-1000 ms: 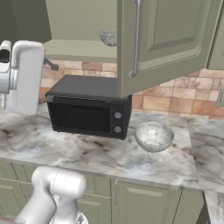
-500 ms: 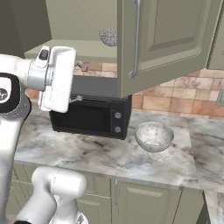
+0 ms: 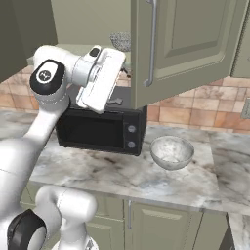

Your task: Open the cabinet and setup a tea strainer by placing it in the bowl upright.

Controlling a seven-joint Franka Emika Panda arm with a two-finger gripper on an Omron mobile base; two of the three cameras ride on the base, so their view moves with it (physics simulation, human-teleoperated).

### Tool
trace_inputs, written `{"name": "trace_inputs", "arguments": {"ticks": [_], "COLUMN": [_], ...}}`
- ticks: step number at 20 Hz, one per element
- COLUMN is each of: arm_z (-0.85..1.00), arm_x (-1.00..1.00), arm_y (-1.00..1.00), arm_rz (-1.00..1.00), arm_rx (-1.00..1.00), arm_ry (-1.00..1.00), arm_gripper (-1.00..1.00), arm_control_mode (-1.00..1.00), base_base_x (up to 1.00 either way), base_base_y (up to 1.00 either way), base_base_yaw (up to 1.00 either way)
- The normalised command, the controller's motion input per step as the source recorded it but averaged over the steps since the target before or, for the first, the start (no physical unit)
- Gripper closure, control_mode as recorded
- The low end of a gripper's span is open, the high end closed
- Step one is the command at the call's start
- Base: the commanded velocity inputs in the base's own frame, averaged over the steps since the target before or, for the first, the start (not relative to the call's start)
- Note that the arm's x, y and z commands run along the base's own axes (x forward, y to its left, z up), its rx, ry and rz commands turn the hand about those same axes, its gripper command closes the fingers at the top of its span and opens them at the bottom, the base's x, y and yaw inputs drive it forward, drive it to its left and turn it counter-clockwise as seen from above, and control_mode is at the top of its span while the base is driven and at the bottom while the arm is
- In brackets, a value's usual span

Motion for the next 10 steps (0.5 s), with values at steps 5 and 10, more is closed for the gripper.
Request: {"name": "trace_inputs", "arguments": {"ticks": [5,10], "arm_z": [0.00,0.00], "arm_x": [0.43,0.10], "arm_y": [-0.41,-0.56], "arm_rz": [-0.20,-0.22], "arm_rx": [0.00,0.00], "arm_ry": [0.20,0.13], "arm_gripper": [-1.00,-1.00], "arm_control_mode": [-1.00,-1.00], "base_base_x": [0.00,0.00], "base_base_y": [0.00,0.00], "base_base_yaw": [0.00,0.00]}}
